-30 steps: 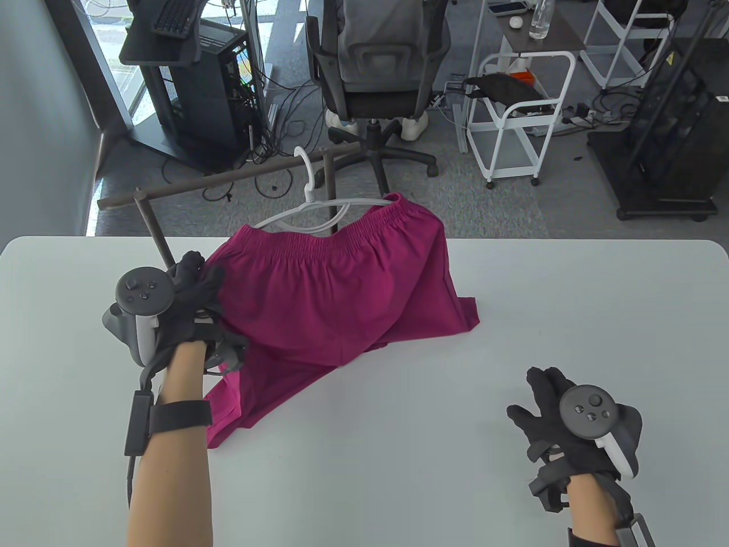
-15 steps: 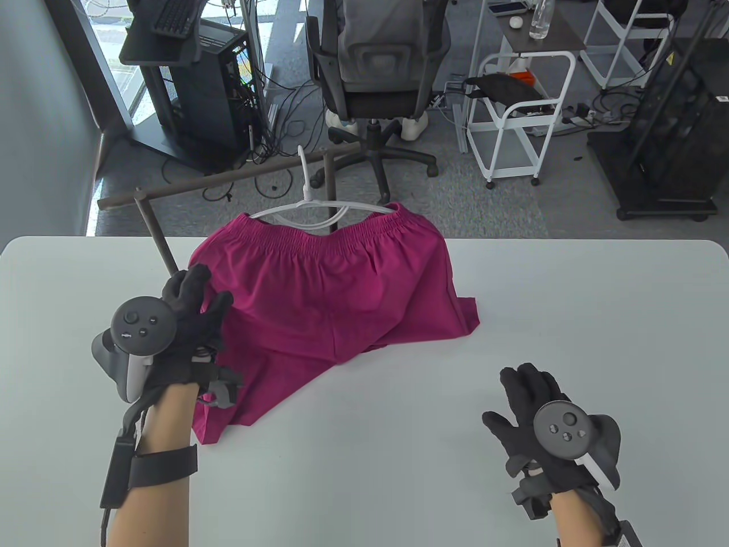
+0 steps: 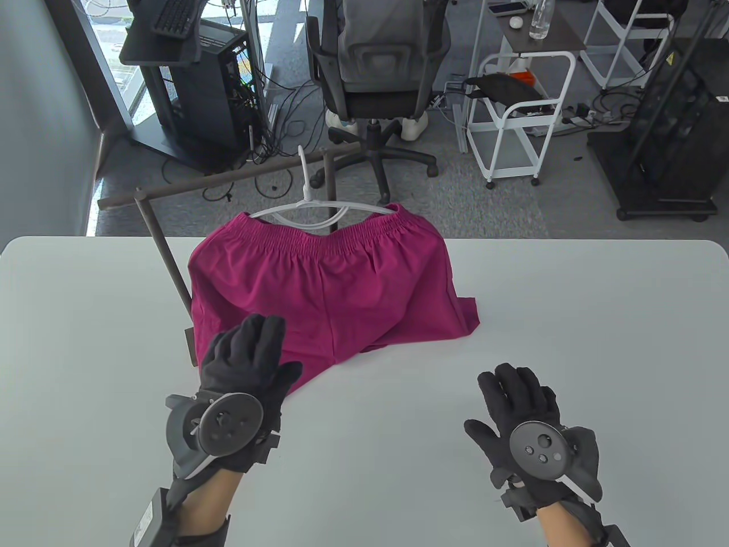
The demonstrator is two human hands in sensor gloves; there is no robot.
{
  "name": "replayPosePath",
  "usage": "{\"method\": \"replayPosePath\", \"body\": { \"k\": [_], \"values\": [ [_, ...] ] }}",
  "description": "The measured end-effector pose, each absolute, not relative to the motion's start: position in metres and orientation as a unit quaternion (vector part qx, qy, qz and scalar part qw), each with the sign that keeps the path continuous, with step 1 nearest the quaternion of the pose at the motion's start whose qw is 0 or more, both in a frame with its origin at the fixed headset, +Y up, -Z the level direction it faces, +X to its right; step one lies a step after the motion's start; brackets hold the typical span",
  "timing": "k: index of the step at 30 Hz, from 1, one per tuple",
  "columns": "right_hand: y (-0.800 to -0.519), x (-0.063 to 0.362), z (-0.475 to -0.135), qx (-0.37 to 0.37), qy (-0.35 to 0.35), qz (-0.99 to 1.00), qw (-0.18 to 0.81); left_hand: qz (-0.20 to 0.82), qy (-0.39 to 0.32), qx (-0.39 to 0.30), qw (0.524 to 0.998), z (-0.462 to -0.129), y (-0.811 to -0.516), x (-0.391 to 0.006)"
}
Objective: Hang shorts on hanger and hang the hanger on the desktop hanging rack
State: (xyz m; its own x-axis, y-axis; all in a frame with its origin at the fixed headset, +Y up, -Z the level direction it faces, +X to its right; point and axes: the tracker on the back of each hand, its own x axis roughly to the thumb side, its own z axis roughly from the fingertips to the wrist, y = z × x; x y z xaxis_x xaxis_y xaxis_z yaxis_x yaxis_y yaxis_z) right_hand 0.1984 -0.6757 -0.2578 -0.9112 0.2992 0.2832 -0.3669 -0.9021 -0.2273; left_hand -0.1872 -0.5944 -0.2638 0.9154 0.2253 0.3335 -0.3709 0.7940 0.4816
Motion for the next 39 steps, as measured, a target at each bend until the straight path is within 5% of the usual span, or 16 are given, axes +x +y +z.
{"method": "replayPosePath", "body": {
  "k": [13, 19, 39],
  "values": [
    [-0.688, 0.172, -0.255, 0.162, -0.124, 0.972, 0.118, 0.064, -0.174, 0.204, 0.961, -0.264, -0.675, -0.152],
    [-0.701, 0.162, -0.259, 0.171, -0.094, 0.977, 0.083, 0.025, -0.212, 0.091, 0.973, -0.274, -0.705, -0.140],
    [-0.721, 0.141, -0.263, 0.201, -0.030, 0.979, 0.015, -0.010, -0.237, 0.025, 0.971, -0.272, -0.728, -0.125]
  ]
}}
